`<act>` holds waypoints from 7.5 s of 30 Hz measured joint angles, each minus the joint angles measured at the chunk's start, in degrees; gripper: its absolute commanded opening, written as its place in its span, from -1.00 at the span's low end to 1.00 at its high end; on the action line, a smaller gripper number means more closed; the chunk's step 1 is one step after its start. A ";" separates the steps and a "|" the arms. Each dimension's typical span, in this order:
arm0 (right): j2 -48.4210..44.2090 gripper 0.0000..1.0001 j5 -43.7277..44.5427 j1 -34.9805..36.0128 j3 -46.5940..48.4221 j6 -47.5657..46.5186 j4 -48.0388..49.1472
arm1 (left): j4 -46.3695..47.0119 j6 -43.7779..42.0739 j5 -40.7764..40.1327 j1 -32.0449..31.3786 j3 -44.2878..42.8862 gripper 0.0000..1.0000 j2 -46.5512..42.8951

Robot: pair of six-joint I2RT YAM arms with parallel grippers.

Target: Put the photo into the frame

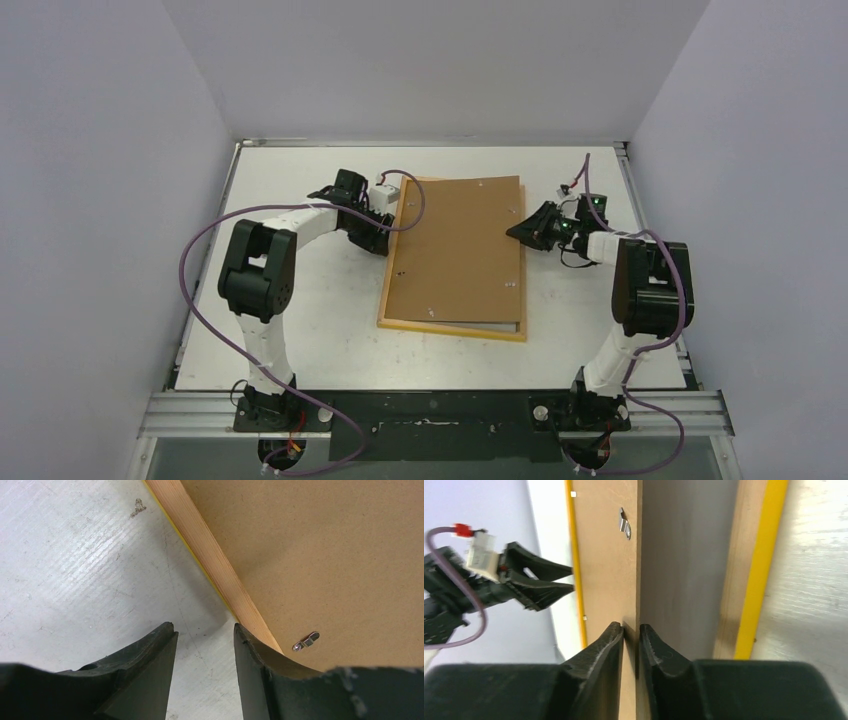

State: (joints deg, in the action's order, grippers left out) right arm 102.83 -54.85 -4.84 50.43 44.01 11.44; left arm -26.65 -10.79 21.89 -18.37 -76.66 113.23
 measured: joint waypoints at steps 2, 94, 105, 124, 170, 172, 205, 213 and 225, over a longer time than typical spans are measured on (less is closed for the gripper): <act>-0.09 -0.39 2.91 0.85 2.05 -3.63 -5.31 | -0.02 0.00 0.07 0.04 0.00 -0.13 0.00; 12.46 -0.89 25.97 41.68 13.49 -2.27 0.74 | -6.69 8.87 17.94 5.18 6.69 -0.30 -2.23; 11.82 -0.89 25.70 42.36 11.26 -1.05 3.39 | -6.03 9.11 17.92 3.80 6.69 -0.31 -2.23; 10.14 -0.89 24.41 43.63 8.70 0.13 3.98 | -4.90 10.29 17.81 2.78 6.69 -0.39 -2.23; 11.87 -0.77 21.81 41.97 8.31 1.95 8.92 | -4.96 11.10 17.68 2.84 6.10 -0.89 -1.11; 11.87 -0.78 21.81 42.29 8.31 1.95 9.05 | -4.98 11.17 17.70 2.84 6.10 -0.89 -1.11; 9.57 -0.78 21.64 42.32 8.72 -0.07 6.10 | -5.25 11.21 18.25 2.93 5.55 -0.92 -0.70; 9.27 -0.78 22.05 39.19 8.68 0.17 7.69 | -5.25 11.21 18.25 2.93 5.55 -0.93 -0.70; 12.44 -0.80 21.92 40.68 8.68 0.85 9.86 | -5.27 11.50 18.25 2.93 5.51 -0.93 -0.70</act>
State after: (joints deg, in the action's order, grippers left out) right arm 115.26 -32.93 35.83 59.11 44.86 21.30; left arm -31.92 0.71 40.14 -15.44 -71.16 112.53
